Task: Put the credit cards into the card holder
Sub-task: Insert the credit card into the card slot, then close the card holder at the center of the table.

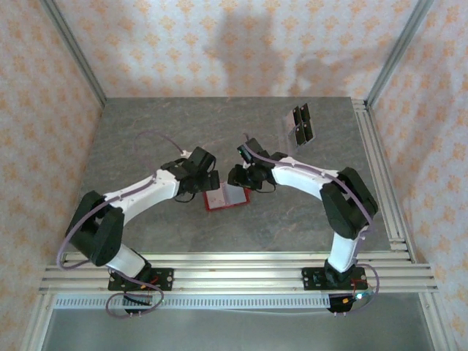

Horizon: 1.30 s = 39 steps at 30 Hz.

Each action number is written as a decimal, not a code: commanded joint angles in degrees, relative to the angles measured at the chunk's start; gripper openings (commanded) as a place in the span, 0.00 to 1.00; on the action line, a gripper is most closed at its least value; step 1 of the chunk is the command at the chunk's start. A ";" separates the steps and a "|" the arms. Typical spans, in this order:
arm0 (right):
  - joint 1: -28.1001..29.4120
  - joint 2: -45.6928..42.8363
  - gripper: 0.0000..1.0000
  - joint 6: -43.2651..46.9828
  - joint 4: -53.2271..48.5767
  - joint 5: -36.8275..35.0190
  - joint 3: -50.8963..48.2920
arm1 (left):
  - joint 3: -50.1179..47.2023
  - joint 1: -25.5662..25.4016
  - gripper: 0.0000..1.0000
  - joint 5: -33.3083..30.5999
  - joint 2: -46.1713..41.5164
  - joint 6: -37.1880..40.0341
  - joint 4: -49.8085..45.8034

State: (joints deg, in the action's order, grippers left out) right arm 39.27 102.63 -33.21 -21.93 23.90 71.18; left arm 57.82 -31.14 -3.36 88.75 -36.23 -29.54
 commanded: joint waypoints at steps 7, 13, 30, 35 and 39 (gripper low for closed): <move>-3.09 -2.56 0.44 -10.58 -3.79 -0.58 9.75 | 7.74 -3.20 1.00 -2.56 9.81 -2.68 -3.57; -6.68 -6.02 0.45 -16.23 -0.86 -1.00 10.35 | 9.92 -4.59 1.00 -3.48 13.45 -4.23 -5.16; -7.13 -7.39 0.46 -15.66 0.79 -2.09 18.38 | 7.57 -5.48 1.00 -7.98 14.83 -6.44 -10.45; -7.15 -5.78 0.46 -14.92 1.02 -0.96 19.17 | 7.03 -5.34 1.00 -8.80 14.41 -5.71 -10.87; -6.80 -6.31 0.46 -15.23 3.29 0.70 18.48 | 6.71 -5.32 1.00 -7.90 13.17 -4.96 -9.26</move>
State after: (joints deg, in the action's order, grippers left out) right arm 31.83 96.29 -48.45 -21.45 23.09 88.49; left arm 65.41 -36.38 -9.43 103.96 -41.95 -37.15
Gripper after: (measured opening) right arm 0.458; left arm 0.998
